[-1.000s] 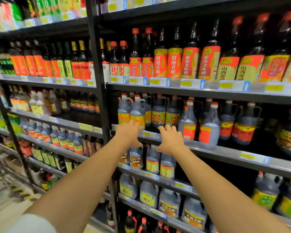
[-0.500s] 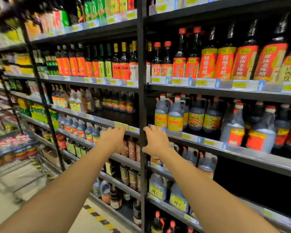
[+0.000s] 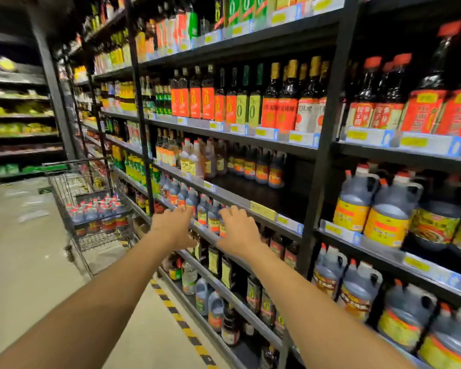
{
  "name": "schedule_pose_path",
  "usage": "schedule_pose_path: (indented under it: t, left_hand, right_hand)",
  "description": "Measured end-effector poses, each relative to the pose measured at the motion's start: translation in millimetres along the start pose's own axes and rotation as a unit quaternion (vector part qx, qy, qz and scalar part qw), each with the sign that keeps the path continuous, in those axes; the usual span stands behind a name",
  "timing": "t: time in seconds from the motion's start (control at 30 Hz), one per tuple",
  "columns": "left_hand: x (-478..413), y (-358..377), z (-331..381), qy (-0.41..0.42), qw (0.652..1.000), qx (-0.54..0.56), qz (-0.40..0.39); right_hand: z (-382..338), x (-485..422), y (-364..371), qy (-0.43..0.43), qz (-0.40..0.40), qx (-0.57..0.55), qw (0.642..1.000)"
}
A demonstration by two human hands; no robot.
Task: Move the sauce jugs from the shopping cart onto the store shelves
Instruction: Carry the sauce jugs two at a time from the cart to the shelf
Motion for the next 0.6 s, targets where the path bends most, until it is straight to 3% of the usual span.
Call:
schedule_pose_path:
  t: [0.6]
  left_hand:
    - [-178, 79, -274, -0.200, 0.978, 0.029, -0.046]
  right_hand:
    - [-166, -317, 113, -0.160, -0.130, -0.069, 0.976]
Point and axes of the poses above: each hand's wrist, its own x-axis away from the middle knuckle, its own y-axis out of the palm, z = x × y, the point moved 10 cm from there along -x, towards the middle knuckle, and after that the axes turned 8 degrees about -z, right-handed, at the moved point
